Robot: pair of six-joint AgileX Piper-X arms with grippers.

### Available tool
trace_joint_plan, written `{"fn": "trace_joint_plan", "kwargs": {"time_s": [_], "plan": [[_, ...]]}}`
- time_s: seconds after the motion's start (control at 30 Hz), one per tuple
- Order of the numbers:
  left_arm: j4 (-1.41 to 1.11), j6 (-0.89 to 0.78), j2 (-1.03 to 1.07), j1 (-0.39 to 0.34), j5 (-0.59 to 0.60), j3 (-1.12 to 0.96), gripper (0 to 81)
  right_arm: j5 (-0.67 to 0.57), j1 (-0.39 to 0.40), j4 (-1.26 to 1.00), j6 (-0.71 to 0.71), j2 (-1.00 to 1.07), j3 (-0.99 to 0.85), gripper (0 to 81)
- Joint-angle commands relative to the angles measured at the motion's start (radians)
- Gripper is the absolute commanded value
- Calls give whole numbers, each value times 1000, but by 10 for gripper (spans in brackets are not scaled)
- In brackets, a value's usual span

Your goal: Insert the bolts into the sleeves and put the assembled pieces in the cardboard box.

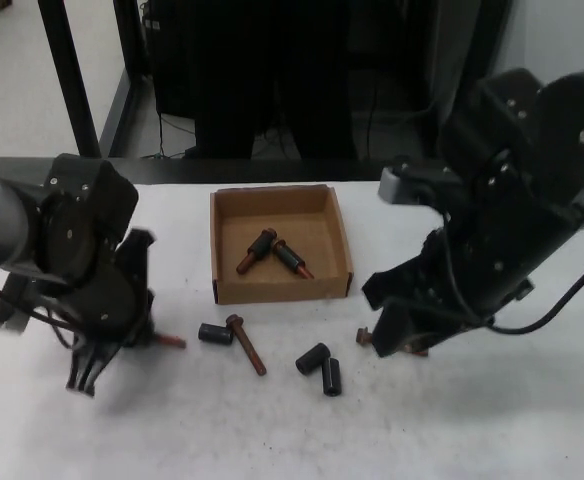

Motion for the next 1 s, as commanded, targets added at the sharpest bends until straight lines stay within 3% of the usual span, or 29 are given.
{"fn": "trace_joint_plan", "kwargs": {"time_s": [0.0,0.2,0.37,0.73,0.97], "plan": [[-125,181,12,0,13,6,8,-20,17,-39,28,-11,-1,405],[-158,614,-45,-3,56,6,8,-20,60,-123,123,-11,-1,405],[-176,854,-122,-16,84,8,8,-5,63,-140,155,19,-1,405],[-269,1256,-305,-113,190,21,8,-5,63,-143,167,117,-6,405],[-269,1350,-437,-164,179,130,8,10,63,-151,190,156,-25,405]]}}
